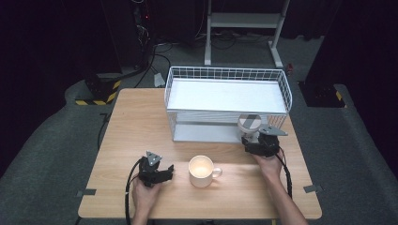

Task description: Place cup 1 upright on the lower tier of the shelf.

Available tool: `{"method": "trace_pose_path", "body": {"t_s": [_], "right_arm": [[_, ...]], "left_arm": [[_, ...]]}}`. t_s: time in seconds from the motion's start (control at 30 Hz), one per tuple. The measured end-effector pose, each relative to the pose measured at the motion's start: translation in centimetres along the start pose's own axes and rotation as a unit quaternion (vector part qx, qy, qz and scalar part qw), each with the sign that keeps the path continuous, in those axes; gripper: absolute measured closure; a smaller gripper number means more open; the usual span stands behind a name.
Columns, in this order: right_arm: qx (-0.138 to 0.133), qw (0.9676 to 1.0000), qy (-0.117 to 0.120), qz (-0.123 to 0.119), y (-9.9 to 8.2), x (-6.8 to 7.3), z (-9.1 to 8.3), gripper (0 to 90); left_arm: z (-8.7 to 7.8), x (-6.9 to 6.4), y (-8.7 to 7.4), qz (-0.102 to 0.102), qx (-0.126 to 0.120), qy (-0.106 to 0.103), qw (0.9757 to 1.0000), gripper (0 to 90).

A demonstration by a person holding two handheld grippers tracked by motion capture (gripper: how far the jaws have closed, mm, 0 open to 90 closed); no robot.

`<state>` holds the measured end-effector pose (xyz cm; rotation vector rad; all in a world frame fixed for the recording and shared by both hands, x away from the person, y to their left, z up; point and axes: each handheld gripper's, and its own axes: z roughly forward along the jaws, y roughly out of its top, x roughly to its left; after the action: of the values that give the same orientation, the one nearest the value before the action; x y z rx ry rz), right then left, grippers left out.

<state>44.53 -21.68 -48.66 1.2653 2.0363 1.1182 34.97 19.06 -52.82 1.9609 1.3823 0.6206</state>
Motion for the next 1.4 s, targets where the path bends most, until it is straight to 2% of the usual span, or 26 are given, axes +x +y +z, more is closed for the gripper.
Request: {"method": "trace_pose_path", "body": {"t_s": [0.1, 0.17, 0.23, 0.57, 0.63, 0.77, 1.07, 1.13, 1.27, 1.33, 1.4], "right_arm": [[0.001, 0.9999, 0.004, 0.012, -0.3, 0.1, -0.3, 21.2], [0.001, 0.9999, 0.0, 0.011, -0.4, 0.2, -0.3, 23.1], [0.006, 0.9998, -0.006, 0.019, -0.6, 0.3, -0.3, 25.2], [0.014, 0.9992, -0.027, 0.026, -0.8, 0.5, 0.5, 30.8], [0.01, 0.9992, -0.022, 0.033, -0.8, 0.4, 0.6, 31.1], [0.02, 0.9992, -0.027, 0.024, -0.9, 0.5, 1.1, 31.5], [0.024, 0.9981, -0.043, 0.036, -0.5, 0.7, 1.7, 32.0], [0.029, 0.9981, -0.045, 0.03, -0.3, 0.7, 2.0, 32.5], [0.031, 0.9975, -0.048, 0.04, 0.1, 0.6, 2.1, 36.1], [0.025, 0.9979, -0.05, 0.031, 0.3, 0.7, 2.0, 41.1], [0.025, 0.998, -0.052, 0.026, 0.3, 0.6, 2.1, 42.2]], "left_arm": [[0.0, 0.0, 0.0, 0.0, 0.0, 0.0, 1.0, 19.4], [0.0, 0.0, 0.0, 0.0, 0.0, 0.0, 1.0, 19.4], [0.0, 0.0, 0.0, 0.0, 0.0, 0.0, 1.0, 19.4], [0.0, 0.0, 0.0, 0.0, 0.0, 0.0, 1.0, 19.4], [0.0, 0.0, 0.0, 0.0, 0.001, 0.0, 1.0, 19.4], [0.0, 0.0, 0.0, 0.0, 0.001, 0.0, 1.0, 19.4], [0.0, 0.0, 0.0, 0.002, 0.002, -0.001, 1.0, 19.4], [0.0, 0.0, 0.0, 0.002, 0.002, 0.0, 1.0, 19.4], [0.0, 0.0, 0.0, 0.002, 0.002, -0.001, 1.0, 19.4], [0.0, 0.0, 0.0, -0.001, 0.0, 0.0, 1.0, 19.4], [0.0, 0.0, 0.0, -0.001, 0.0, 0.0, 1.0, 19.4]]}}
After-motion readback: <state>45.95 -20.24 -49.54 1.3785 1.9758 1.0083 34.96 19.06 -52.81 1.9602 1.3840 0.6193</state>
